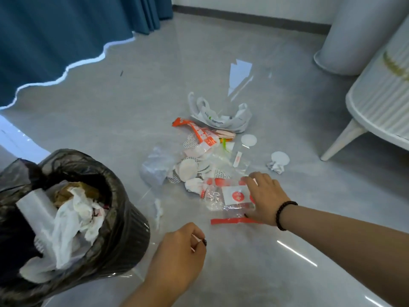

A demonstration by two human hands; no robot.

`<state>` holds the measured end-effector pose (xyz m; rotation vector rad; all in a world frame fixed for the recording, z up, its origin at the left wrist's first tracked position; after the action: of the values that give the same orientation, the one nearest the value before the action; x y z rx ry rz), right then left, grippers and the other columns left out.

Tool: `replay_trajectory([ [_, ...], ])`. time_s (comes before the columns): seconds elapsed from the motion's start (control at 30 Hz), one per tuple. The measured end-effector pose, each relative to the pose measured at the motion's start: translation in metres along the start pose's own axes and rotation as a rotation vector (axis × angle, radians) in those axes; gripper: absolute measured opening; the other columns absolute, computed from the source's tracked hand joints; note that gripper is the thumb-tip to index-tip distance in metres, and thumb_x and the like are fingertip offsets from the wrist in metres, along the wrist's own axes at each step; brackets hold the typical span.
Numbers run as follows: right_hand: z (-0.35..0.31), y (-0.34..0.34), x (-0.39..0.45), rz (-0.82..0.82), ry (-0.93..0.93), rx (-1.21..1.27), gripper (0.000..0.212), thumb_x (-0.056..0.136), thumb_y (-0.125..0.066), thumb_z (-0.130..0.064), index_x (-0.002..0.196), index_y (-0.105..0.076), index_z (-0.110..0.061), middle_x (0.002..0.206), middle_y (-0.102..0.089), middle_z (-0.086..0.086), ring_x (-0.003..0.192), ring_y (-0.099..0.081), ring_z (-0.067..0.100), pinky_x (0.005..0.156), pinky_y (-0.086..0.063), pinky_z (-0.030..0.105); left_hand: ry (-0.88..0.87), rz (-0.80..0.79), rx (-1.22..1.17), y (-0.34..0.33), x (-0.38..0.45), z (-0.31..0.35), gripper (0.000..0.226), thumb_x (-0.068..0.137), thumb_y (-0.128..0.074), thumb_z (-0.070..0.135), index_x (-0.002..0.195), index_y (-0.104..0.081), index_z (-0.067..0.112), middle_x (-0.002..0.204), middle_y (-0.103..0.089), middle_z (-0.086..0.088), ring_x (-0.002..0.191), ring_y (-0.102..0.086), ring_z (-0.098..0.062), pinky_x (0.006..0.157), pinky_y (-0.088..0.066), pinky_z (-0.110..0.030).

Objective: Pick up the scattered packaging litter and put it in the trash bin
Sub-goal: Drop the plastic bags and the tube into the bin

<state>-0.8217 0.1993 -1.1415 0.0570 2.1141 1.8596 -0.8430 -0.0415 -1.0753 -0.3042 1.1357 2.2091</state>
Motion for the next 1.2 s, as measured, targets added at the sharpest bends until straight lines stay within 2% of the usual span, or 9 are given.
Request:
replay_trajectory([
  [0.13,-0.005,-0.015,0.021,-0.235,-0.054,-0.137,0.047,0.087,-0.050,-0.034,0.132,-0.043,-0.021,0.128,-0.053,0.002,0.126,-0.043,0.024,0.114,-0.014,0.051,-0.010,0.033,-0.074,0.011,0.001,0.004,0.014,0.080,-0.061,0.018,0.075,-0.062,0.031,0.066,-0.069,0.009,0.062,-0.069,-0.009,0.071,-0.057,-0.038],
  [0.23,-0.012,0.011,0.023,-0.135,-0.011,-0.233,0.016,0.089,-0.046,-0.016,0.099,-0.058,-0.022,0.104,-0.064,0.001,0.108,-0.056,0.023,0.112,-0.021,0.047,-0.016,0.054,-0.093,0.033,0.001,0.008,0.018,0.083,-0.059,0.013,0.078,-0.062,0.029,0.068,-0.069,0.004,0.062,-0.068,-0.008,0.069,-0.056,-0.033],
  [0.33,-0.022,0.063,0.013,-0.065,-0.019,-0.098,0.025,0.092,-0.044,-0.019,0.068,-0.045,-0.020,0.087,-0.063,0.003,0.083,-0.056,0.024,0.087,-0.039,0.032,-0.038,0.056,-0.134,0.066,-0.005,0.014,0.018,0.085,-0.056,0.009,0.083,-0.062,0.026,0.074,-0.071,-0.002,0.061,-0.069,-0.007,0.067,-0.055,-0.027],
  [0.5,-0.051,0.175,-0.009,0.167,-0.094,0.328,0.027,0.090,-0.053,-0.027,0.068,-0.054,-0.012,0.063,-0.050,0.001,0.065,-0.047,0.022,0.052,-0.033,0.023,-0.014,0.104,-0.426,0.109,-0.027,0.012,0.019,0.088,-0.056,0.001,0.093,-0.061,0.019,0.073,-0.073,-0.003,0.063,-0.071,-0.016,0.071,-0.055,-0.038],
  [0.7,-0.107,0.264,-0.047,0.192,-0.161,0.696,0.016,0.082,-0.069,-0.028,0.080,-0.068,-0.012,0.065,-0.059,0.003,0.058,-0.049,0.014,0.058,-0.042,0.024,0.007,0.192,-0.780,0.132,-0.055,0.008,0.021,0.087,-0.064,0.006,0.101,-0.057,0.021,0.081,-0.074,-0.002,0.072,-0.070,-0.014,0.060,-0.051,-0.028],
  [0.87,-0.144,0.290,-0.076,0.144,-0.216,0.867,0.018,0.082,-0.069,-0.024,0.085,-0.069,-0.006,0.075,-0.069,0.018,0.059,-0.055,0.018,0.063,-0.051,0.033,-0.172,0.278,-0.777,0.159,-0.057,0.014,0.033,0.086,-0.065,0.009,0.102,-0.051,0.034,0.116,-0.060,0.006,0.102,-0.060,-0.011,0.087,-0.048,-0.034],
  [1.0,-0.166,0.293,-0.096,0.025,-0.116,0.755,0.018,0.080,-0.071,-0.026,0.083,-0.071,-0.008,0.060,-0.063,0.003,0.054,-0.054,0.008,0.063,-0.051,0.027,-0.333,0.325,-0.845,0.181,-0.071,0.028,0.036,0.088,-0.062,0.018,0.114,-0.048,0.038,0.126,-0.050,0.020,0.124,-0.046,-0.004,0.100,-0.039,-0.027],
  [1.1,-0.179,0.288,-0.120,-0.139,-0.060,0.732,0.016,0.077,-0.074,-0.032,0.082,-0.075,-0.017,0.070,-0.069,0.011,0.055,-0.054,0.005,0.062,-0.051,0.024,-0.501,0.311,-0.867,0.193,-0.092,0.041,0.050,0.083,-0.067,0.032,0.127,-0.045,0.035,0.114,-0.056,0.038,0.105,-0.050,0.021,0.084,-0.040,-0.003],
  [1.2,-0.192,0.282,-0.127,-0.213,0.027,0.655,0.017,0.078,-0.073,-0.035,0.088,-0.075,-0.021,0.065,-0.066,0.006,0.052,-0.045,0.000,0.058,-0.042,0.018,-0.546,0.221,-0.828,0.190,-0.094,0.045,0.055,0.071,-0.068,0.019,0.123,-0.051,0.027,0.109,-0.068,0.013,0.081,-0.064,0.007,0.058,-0.050,-0.010],
])
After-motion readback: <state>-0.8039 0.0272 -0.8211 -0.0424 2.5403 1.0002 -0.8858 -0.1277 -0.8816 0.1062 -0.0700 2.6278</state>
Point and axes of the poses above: each hand's wrist, its own x-axis towards the middle knuckle, its own y-axis out of the back of the hand, z = x × y, the point moved 5 cm from there along x, towards the middle knuckle
